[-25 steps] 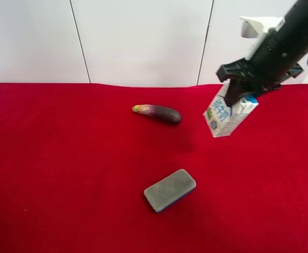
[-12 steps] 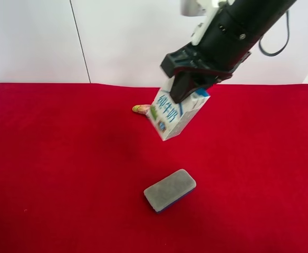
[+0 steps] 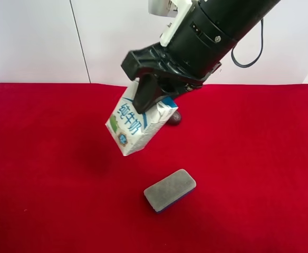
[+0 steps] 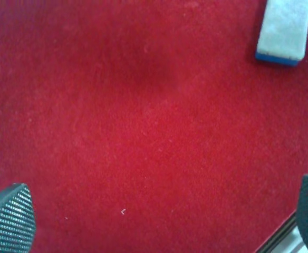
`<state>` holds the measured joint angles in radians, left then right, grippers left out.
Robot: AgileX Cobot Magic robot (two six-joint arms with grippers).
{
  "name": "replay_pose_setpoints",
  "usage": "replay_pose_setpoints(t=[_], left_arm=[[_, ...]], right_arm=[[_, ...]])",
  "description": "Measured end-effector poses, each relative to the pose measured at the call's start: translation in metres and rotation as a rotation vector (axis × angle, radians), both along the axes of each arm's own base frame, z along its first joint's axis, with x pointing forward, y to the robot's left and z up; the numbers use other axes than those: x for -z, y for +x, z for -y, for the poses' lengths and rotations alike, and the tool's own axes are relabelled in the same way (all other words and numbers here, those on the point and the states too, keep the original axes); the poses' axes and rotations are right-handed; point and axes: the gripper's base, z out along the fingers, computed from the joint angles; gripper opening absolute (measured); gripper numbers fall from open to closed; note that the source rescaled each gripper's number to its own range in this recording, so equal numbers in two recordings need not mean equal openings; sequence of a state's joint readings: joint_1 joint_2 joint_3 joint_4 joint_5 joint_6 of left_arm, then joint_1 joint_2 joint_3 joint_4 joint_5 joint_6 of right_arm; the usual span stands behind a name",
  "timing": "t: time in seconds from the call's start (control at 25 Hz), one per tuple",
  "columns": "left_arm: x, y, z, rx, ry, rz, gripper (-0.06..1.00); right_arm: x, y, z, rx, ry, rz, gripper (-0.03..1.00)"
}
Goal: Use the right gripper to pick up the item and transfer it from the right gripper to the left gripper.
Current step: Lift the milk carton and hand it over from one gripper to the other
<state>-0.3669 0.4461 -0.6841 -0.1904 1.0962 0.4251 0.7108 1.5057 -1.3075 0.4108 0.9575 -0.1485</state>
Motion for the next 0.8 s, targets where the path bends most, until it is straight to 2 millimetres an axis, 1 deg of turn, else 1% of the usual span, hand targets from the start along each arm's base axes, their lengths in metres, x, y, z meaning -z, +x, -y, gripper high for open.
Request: replay_pose_setpoints(t=[0.2,0.44,0.68,0.8], left_arm=[[0.003,0.016,0.013,0.098,0.036,-0.044,1.00],[0.007,0.040,0.034,0.173,0.072,-0.038,1.00],[0.016,0.054,0.057,0.257,0.099,-0.048,1.00],[0.019,0.060,0.065,0.273,0.099,-0.046,1.00]], right_arm=[[-0.004,-0.003,-0.006,-0.018,0.083,-0.034,0.00],[-0.006,-0.005,-0.009,-0.034,0.117,-0.039,0.00],[-0.006,-0.005,-0.009,-0.034,0.119,-0.038,0.00],[-0.007,-0.004,-0.009,-0.030,0.127,-0.036,0.00]])
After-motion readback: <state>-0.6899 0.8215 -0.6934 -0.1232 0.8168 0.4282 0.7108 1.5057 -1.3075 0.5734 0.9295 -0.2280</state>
